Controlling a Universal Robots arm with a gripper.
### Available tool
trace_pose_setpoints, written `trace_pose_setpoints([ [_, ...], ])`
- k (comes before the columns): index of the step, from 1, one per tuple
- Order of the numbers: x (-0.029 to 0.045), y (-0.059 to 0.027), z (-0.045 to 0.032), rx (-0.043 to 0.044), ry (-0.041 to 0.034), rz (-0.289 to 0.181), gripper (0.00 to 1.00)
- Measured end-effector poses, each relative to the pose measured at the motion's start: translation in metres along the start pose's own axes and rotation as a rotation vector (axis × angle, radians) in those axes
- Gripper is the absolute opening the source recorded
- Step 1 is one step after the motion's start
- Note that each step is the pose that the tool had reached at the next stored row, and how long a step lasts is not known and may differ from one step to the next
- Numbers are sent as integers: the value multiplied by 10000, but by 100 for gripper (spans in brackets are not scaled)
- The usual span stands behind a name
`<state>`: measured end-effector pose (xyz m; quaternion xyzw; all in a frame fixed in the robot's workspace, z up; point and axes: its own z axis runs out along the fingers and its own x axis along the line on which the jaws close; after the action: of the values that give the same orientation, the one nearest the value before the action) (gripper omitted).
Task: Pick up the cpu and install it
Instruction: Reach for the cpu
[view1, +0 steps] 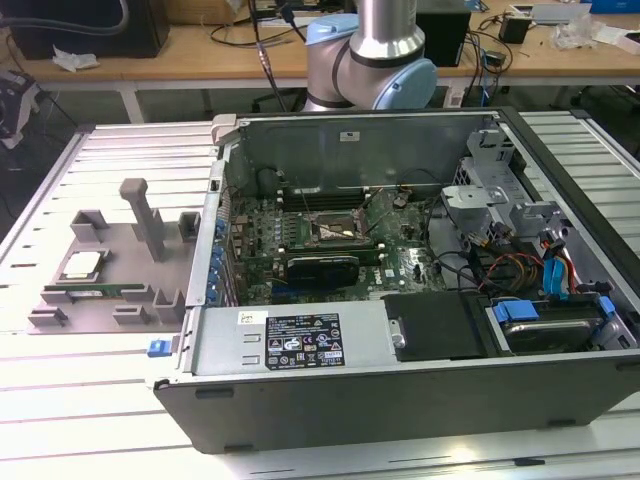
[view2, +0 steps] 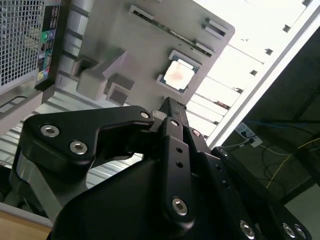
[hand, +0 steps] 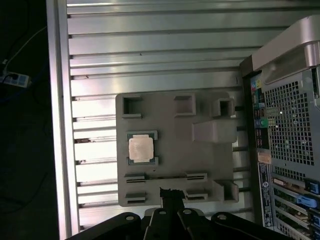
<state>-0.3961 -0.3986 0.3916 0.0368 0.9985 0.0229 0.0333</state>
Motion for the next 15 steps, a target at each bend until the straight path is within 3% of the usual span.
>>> trace_pose_setpoints([
  [15,23,-16,345,1,0,2,11],
])
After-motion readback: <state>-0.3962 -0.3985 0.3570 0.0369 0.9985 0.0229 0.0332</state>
